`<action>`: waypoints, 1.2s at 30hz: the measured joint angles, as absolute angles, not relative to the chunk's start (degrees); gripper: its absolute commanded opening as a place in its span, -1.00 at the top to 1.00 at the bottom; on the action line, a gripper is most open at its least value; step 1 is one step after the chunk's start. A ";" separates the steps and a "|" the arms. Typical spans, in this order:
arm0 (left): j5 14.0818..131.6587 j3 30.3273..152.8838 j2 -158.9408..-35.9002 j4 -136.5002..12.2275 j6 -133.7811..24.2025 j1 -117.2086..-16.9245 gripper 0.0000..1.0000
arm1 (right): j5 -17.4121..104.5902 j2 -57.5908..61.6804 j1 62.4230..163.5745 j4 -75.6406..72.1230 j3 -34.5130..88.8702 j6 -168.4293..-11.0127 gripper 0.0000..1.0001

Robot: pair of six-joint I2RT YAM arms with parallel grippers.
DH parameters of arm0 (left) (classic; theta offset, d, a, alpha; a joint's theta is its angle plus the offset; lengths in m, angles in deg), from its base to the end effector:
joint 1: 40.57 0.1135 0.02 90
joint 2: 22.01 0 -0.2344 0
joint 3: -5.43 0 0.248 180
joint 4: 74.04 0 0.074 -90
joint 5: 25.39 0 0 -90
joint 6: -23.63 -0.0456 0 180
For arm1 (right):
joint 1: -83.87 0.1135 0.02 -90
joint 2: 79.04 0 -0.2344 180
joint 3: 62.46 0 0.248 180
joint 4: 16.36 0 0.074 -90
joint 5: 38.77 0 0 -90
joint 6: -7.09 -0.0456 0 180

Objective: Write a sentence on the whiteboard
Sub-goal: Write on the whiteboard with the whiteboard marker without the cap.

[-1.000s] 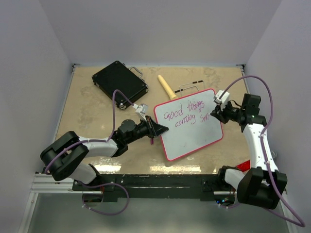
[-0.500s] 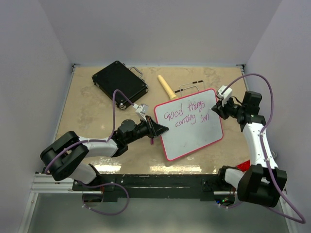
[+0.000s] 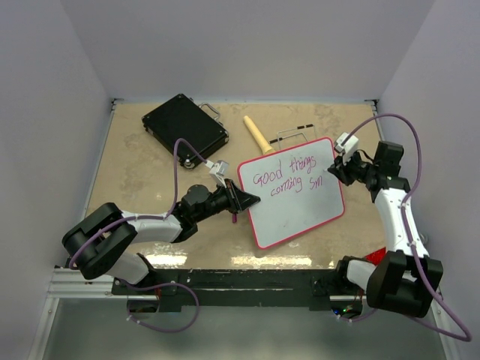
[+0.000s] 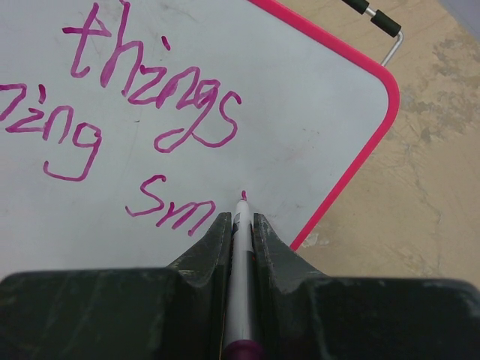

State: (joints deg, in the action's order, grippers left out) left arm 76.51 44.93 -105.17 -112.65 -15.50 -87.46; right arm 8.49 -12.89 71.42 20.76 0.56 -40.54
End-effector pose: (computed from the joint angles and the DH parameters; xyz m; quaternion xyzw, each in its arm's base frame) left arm 0.1911 -0.2179 0.1646 0.0445 0.7356 -0.5562 0.3841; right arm 0.2556 -0.0247 0.2449 -0.3662 0.7767 0.1131 0.4999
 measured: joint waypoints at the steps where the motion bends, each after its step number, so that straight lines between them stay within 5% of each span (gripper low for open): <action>1: 76.53 44.93 -105.17 -112.70 -15.61 -87.46 1.00 | 8.49 -13.21 71.42 20.93 0.56 -40.51 1.00; 36: 76.77 44.91 -105.17 -112.76 -15.91 -87.46 1.00 | 9.78 -13.41 71.42 23.16 0.56 -40.60 1.00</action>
State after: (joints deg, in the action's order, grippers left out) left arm 76.77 44.91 -105.17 -112.76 -15.91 -87.46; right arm 9.78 -13.41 71.42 23.16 0.56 -40.60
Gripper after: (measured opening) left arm 0.090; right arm 0.141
